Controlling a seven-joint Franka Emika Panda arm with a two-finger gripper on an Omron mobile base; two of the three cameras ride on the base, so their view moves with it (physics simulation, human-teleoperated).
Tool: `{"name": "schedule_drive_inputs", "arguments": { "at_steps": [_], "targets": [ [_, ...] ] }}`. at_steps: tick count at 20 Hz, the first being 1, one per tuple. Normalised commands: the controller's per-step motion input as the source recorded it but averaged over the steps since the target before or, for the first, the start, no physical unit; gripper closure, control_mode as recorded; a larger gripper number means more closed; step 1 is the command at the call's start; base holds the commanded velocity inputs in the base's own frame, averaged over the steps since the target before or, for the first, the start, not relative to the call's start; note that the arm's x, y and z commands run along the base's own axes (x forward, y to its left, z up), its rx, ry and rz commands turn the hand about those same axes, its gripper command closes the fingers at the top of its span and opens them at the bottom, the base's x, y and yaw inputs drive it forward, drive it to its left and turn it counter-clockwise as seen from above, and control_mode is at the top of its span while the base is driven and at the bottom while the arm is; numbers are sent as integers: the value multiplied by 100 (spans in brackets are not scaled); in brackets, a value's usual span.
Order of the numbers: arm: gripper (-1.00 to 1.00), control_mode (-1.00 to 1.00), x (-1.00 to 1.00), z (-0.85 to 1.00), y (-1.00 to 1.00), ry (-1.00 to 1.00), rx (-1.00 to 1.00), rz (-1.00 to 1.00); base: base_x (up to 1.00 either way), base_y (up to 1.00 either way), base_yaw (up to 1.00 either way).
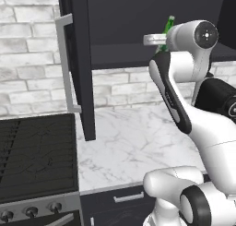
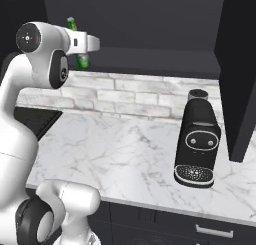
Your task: Sort all alcoholic drinks to one cabinet, and non-alcoholic drinks to the other.
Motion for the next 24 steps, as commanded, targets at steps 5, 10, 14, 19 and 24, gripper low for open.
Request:
{"name": "schedule_drive_inputs", "arguments": {
  "at_steps": [5, 10, 14, 19, 24],
  "targets": [
    [100, -100, 26, -4, 0, 0, 0, 0, 0, 0, 0],
    [100, -100, 24, -7, 0, 0, 0, 0, 0, 0, 0],
    [100, -100, 24, -6, 0, 0, 0, 0, 0, 0, 0],
    [100, -100, 25, -5, 0, 0, 0, 0, 0, 0, 0],
    [100, -100, 25, -5, 0, 0, 0, 0, 0, 0, 0]
  ]
}}
